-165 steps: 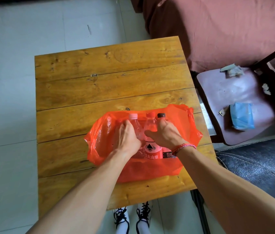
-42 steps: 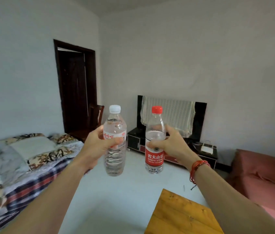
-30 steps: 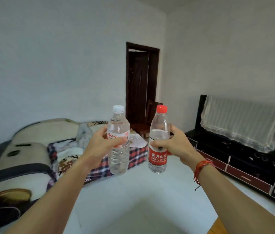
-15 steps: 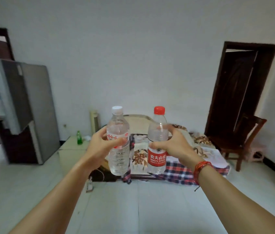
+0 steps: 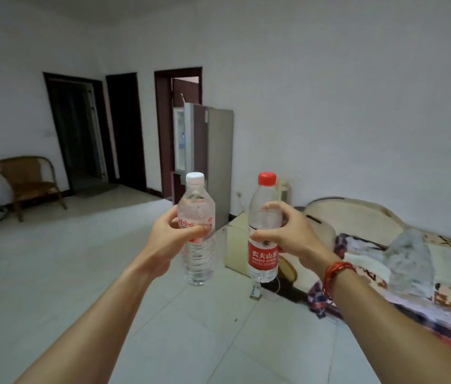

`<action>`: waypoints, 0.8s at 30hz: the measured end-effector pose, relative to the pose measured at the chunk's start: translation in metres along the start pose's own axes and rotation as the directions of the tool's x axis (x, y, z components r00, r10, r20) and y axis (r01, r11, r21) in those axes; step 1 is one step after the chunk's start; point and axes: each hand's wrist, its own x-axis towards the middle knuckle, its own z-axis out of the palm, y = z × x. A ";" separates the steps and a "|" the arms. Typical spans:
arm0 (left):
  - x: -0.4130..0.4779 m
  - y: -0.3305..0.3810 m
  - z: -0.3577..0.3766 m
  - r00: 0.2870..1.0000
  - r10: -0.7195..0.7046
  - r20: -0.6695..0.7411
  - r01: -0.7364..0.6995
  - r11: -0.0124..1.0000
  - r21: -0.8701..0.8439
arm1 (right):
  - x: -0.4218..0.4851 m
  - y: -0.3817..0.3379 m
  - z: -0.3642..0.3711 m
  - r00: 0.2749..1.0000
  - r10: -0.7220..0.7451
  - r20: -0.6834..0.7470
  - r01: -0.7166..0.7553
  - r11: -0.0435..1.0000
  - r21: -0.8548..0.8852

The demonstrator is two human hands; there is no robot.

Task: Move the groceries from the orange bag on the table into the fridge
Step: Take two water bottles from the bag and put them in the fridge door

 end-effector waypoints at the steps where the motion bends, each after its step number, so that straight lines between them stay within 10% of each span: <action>1: -0.006 0.001 -0.016 1.000 -0.004 -0.025 0.004 1.000 0.002 | 0.004 -0.004 0.015 1.000 -0.013 0.016 0.013 1.000 -0.003; 24: -0.069 0.018 -0.137 0.970 0.003 -0.244 0.012 0.998 0.061 | 0.010 -0.044 0.150 0.960 -0.117 0.255 0.098 0.992 0.084</action>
